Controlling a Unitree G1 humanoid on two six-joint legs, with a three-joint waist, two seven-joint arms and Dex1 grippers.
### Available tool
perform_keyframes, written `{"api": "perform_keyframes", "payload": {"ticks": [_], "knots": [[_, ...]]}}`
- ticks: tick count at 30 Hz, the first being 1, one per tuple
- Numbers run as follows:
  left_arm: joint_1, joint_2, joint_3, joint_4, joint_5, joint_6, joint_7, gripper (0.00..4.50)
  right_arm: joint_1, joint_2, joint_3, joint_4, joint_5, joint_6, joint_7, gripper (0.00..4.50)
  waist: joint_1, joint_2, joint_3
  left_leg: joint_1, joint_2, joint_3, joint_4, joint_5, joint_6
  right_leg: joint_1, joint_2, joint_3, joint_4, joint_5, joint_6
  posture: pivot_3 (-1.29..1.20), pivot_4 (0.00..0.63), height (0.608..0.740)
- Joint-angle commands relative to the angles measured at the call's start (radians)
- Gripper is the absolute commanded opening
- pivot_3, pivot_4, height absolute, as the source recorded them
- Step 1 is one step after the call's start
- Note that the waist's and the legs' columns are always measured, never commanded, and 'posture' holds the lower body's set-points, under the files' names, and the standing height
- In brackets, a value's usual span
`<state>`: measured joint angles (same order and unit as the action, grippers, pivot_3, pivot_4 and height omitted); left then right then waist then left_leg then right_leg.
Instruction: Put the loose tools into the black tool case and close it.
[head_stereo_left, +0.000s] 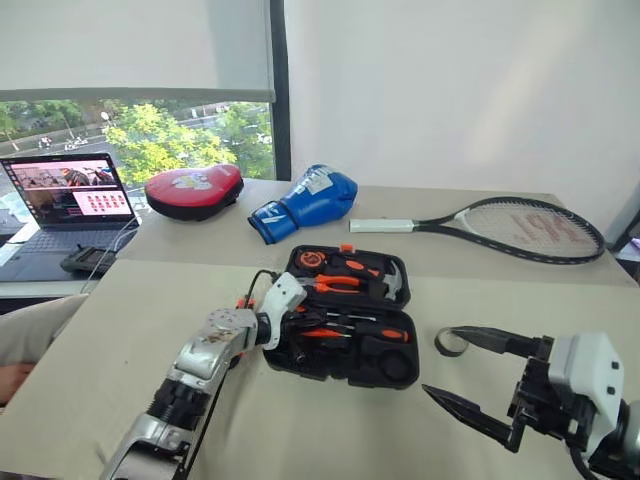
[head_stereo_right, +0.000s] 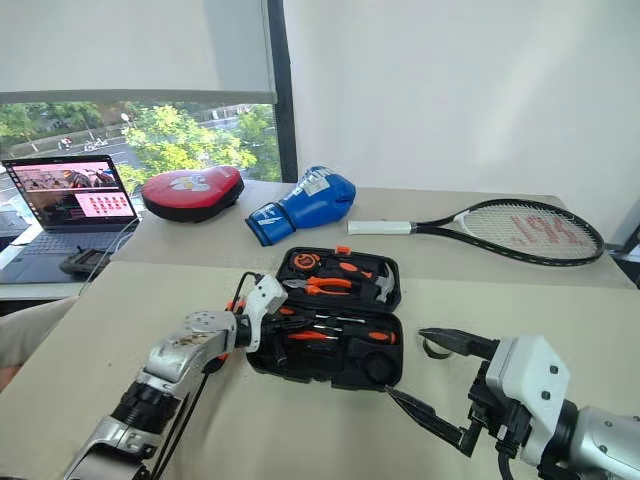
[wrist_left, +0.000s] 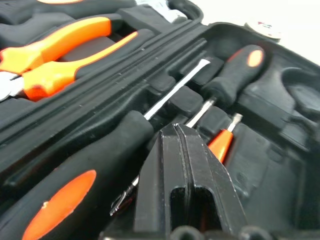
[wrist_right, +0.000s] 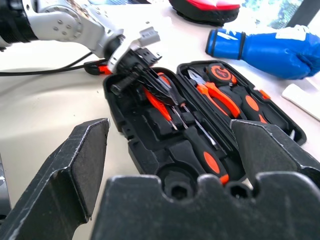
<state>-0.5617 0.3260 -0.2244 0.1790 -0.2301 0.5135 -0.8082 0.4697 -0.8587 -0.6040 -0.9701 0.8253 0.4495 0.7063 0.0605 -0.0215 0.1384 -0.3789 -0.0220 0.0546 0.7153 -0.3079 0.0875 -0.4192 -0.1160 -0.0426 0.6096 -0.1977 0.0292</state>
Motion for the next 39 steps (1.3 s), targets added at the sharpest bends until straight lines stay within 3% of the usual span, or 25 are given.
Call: {"api": "perform_keyframes", "payload": {"ticks": [1,6,8,10,13,14,17,23,24,26,31,39], "knots": [[-0.006,-0.022,-0.052,0.073,0.052,-0.020,0.008,0.01,0.000,-0.009,-0.038,-0.015,0.004,0.007,0.010,4.50,0.006,0.000,0.000,0.000,0.000,0.000,0.000,0.001,0.001,0.000,0.000,0.000,0.000,0.000,-0.001,0.00,0.150,0.740],[0.042,0.019,-0.063,0.085,0.090,-0.124,-0.037,0.01,0.021,-0.004,-0.063,-0.041,0.007,0.015,0.014,4.50,0.001,0.000,0.000,0.000,0.000,0.001,0.001,0.003,0.001,0.000,0.000,0.001,-0.001,0.002,-0.004,0.00,0.150,0.740],[0.036,-0.042,0.069,0.032,-0.042,-0.137,-0.021,0.01,0.027,0.001,-0.074,-0.052,0.014,0.017,0.004,4.50,-0.002,0.002,-0.001,0.001,0.001,0.001,0.000,0.004,0.001,0.000,-0.004,0.002,-0.001,0.002,-0.004,0.00,0.150,0.740],[0.003,-0.088,0.224,-0.065,-0.240,-0.004,-0.003,0.01,0.027,0.005,-0.077,-0.060,0.020,0.018,-0.004,4.50,-0.001,0.001,0.000,-0.002,0.001,0.001,0.000,0.004,0.001,-0.002,-0.006,0.001,0.000,0.005,0.000,0.00,0.150,0.740],[-0.021,-0.023,0.325,-0.198,-0.354,0.165,0.026,0.01,0.023,0.013,-0.067,-0.059,0.040,0.007,-0.011,4.50,-0.010,-0.006,0.004,-0.009,0.002,0.000,0.001,0.005,-0.002,-0.008,-0.005,0.000,0.000,0.006,0.002,0.00,0.150,0.740],[-0.026,0.012,0.348,-0.243,-0.377,0.218,0.043,0.51,0.017,0.015,-0.061,-0.053,0.044,0.006,-0.007,4.50,-0.017,-0.007,0.004,-0.009,0.002,-0.001,0.000,0.006,-0.003,-0.009,-0.003,-0.001,0.000,0.006,0.002,0.00,0.150,0.740],[0.007,0.127,0.418,-0.383,-0.421,0.366,0.118,1.41,0.006,0.025,-0.039,-0.035,0.055,-0.004,0.013,4.50,-0.032,-0.006,0.004,-0.007,0.002,0.000,-0.001,0.009,-0.010,-0.008,0.003,0.000,0.000,0.006,0.002,0.00,0.150,0.740],[0.244,0.370,0.509,-0.604,-0.360,0.591,0.259,3.49,-0.041,0.024,0.027,-0.021,0.090,0.001,0.034,4.50,-0.041,-0.005,0.006,-0.003,0.002,0.000,-0.003,0.006,-0.012,-0.005,0.003,0.001,-0.001,0.004,0.003,0.00,0.150,0.740],[0.285,0.406,0.514,-0.623,-0.343,0.633,0.284,4.07,-0.058,0.016,0.041,-0.020,0.109,0.009,0.030,4.50,-0.037,-0.005,0.006,-0.003,0.002,0.000,-0.003,0.006,-0.012,-0.005,0.003,0.001,-0.001,0.004,0.003,0.00,0.150,0.740],[0.338,0.445,0.526,-0.673,-0.359,0.719,0.306,4.46,-0.075,-0.009,0.035,-0.020,0.147,0.020,0.047,4.50,-0.036,-0.007,0.008,-0.003,0.002,0.000,-0.003,0.006,-0.012,-0.005,0.003,0.001,-0.001,0.004,0.003,0.00,0.150,0.740],[0.371,0.386,0.470,-0.714,-0.354,0.843,0.404,4.46,-0.047,-0.030,0.062,-0.002,0.098,0.016,0.105,4.50,-0.011,-0.006,0.011,-0.002,0.002,-0.002,-0.003,0.006,-0.013,-0.005,0.002,0.000,-0.001,0.004,0.002,0.00,0.150,0.740],[0.299,0.195,0.463,-0.665,-0.343,0.885,0.506,4.46,-0.074,-0.016,0.084,-0.033,0.114,0.019,0.035,4.50,-0.009,-0.006,0.011,-0.002,0.002,-0.002,-0.004,0.004,-0.019,-0.005,0.000,0.001,0.001,0.005,0.000,0.00,0.150,0.740]]}}
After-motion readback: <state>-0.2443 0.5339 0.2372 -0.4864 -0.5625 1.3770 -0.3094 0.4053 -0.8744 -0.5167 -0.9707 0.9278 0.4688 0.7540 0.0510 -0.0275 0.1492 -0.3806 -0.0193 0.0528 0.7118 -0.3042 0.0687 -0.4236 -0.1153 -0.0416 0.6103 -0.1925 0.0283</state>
